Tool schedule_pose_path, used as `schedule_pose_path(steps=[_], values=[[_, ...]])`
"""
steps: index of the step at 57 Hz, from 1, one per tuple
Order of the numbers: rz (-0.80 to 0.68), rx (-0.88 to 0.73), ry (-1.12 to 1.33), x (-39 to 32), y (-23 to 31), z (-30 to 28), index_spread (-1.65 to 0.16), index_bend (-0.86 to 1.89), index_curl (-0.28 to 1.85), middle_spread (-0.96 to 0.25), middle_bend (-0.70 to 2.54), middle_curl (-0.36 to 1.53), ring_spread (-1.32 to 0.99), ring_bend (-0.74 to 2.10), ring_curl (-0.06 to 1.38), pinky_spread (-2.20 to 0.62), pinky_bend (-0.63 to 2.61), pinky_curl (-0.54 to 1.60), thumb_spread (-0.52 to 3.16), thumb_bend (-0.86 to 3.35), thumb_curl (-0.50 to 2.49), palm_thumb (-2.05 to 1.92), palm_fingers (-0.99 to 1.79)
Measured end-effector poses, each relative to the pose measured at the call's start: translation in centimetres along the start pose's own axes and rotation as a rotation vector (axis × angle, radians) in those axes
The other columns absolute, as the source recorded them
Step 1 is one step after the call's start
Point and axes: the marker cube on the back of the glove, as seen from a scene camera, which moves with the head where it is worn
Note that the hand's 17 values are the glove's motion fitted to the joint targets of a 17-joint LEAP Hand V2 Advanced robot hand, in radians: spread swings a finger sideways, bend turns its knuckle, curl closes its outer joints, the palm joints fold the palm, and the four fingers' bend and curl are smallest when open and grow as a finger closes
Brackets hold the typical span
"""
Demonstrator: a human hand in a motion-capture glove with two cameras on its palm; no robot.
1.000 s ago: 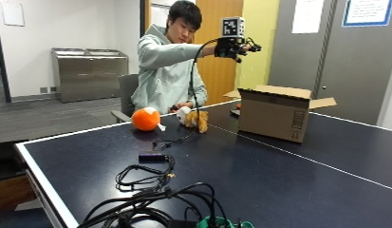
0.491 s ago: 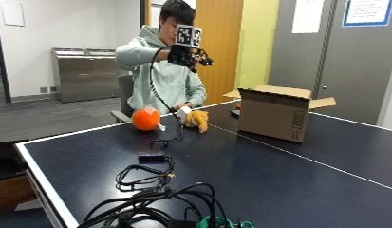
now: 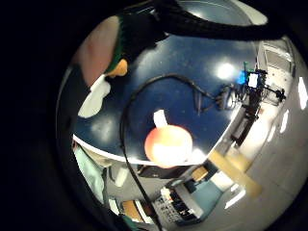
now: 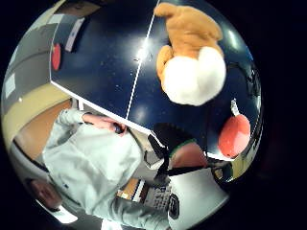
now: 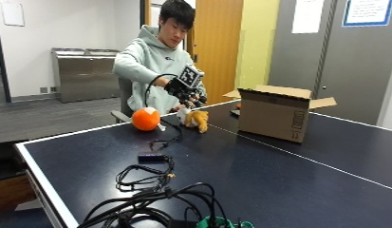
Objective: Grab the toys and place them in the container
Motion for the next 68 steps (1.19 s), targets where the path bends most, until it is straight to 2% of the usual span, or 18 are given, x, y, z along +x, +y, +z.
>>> schedule_pose_path(steps=[4,8,13,15,18,20,26,31,34,40,48,54,57,58,60,65,68], values=[[-0.055,-0.031,0.063,-2.8,0.0,2.0,-0.24,0.05,0.16,0.02,0.05,0.20,0.02,0.17,0.22,0.08,1.00,0.38,1.17,-0.01,0.36,0.18,-0.40],[-0.032,-0.025,0.023,-4.1,-0.4,2.3,-0.23,0.04,0.15,0.03,0.05,0.18,0.02,0.18,0.22,0.07,1.00,0.38,1.17,-0.01,0.36,0.19,-0.42],[-0.187,-0.003,0.143,-2.8,0.3,1.6,-0.22,0.05,0.14,0.04,0.06,0.16,0.02,0.17,0.23,0.07,0.99,0.38,1.16,-0.02,0.36,0.19,-0.42],[-0.165,0.002,0.158,-3.1,0.8,1.2,-0.23,0.06,0.14,0.04,0.06,0.16,0.02,0.17,0.23,0.07,0.98,0.37,1.17,0.00,0.36,0.22,-0.41],[-0.050,0.002,0.072,-4.6,1.3,0.5,-0.23,0.08,0.15,0.03,0.08,0.16,0.02,0.16,0.23,0.07,0.96,0.37,1.20,0.03,0.38,0.29,-0.39],[-0.054,0.006,0.072,-5.0,1.6,0.2,-0.24,0.09,0.15,0.02,0.08,0.16,0.02,0.16,0.23,0.06,0.94,0.36,1.21,0.05,0.38,0.33,-0.38],[-0.307,-0.011,0.150,-6.1,2.9,0.2,-0.24,0.09,0.15,0.01,0.09,0.16,0.02,0.16,0.23,0.06,0.90,0.35,1.22,0.04,0.38,0.35,-0.36],[-0.162,-0.023,0.304,-6.1,1.4,1.1,-0.25,0.08,0.15,0.00,0.10,0.16,0.01,0.16,0.23,0.05,0.88,0.34,1.21,0.00,0.37,0.33,-0.35],[-0.172,-0.040,0.397,-5.2,0.4,1.6,-0.25,0.07,0.15,0.00,0.10,0.16,0.01,0.16,0.23,0.04,0.86,0.34,1.21,-0.01,0.37,0.33,-0.36],[-0.226,-0.080,0.183,-7.6,-0.9,2.2,-0.26,0.08,0.15,0.00,0.10,0.16,0.00,0.15,0.22,0.03,0.83,0.33,1.19,-0.01,0.36,0.34,-0.38],[-0.256,-0.056,0.203,-5.7,-3.2,3.9,-0.29,0.20,0.20,-0.01,0.08,0.15,0.00,0.10,0.19,0.02,0.74,0.32,1.17,-0.02,0.36,0.34,-0.33],[-0.216,0.002,0.248,-2.5,-4.9,5.0,-0.31,0.28,0.26,-0.03,0.07,0.14,0.00,0.08,0.15,0.03,0.72,0.32,1.13,-0.06,0.33,0.18,-0.28],[-0.176,0.029,0.212,-2.0,-5.4,5.1,-0.31,0.23,0.26,-0.03,0.07,0.13,0.00,0.17,0.16,0.04,0.80,0.33,1.11,-0.07,0.31,0.09,-0.17],[-0.135,0.036,0.176,-2.3,-5.5,5.1,-0.31,0.14,0.24,-0.02,0.04,0.12,-0.01,0.29,0.20,0.02,0.93,0.37,1.09,-0.09,0.31,0.04,-0.03],[-0.083,0.042,0.126,-3.1,-5.4,5.0,-0.30,0.08,0.23,-0.01,0.03,0.10,-0.03,0.45,0.24,-0.05,1.03,0.39,1.06,-0.08,0.30,-0.01,0.07],[-0.006,0.007,0.105,-4.3,-4.8,4.5,-0.29,0.01,0.16,0.01,0.08,0.08,-0.11,0.83,0.34,-0.18,1.21,0.44,0.98,-0.09,0.30,-0.09,0.19],[-0.111,-0.023,0.142,-3.7,-4.1,3.9,-0.28,0.00,0.14,0.02,0.11,0.09,-0.15,1.02,0.40,-0.23,1.29,0.47,0.94,-0.10,0.29,-0.12,0.19]])
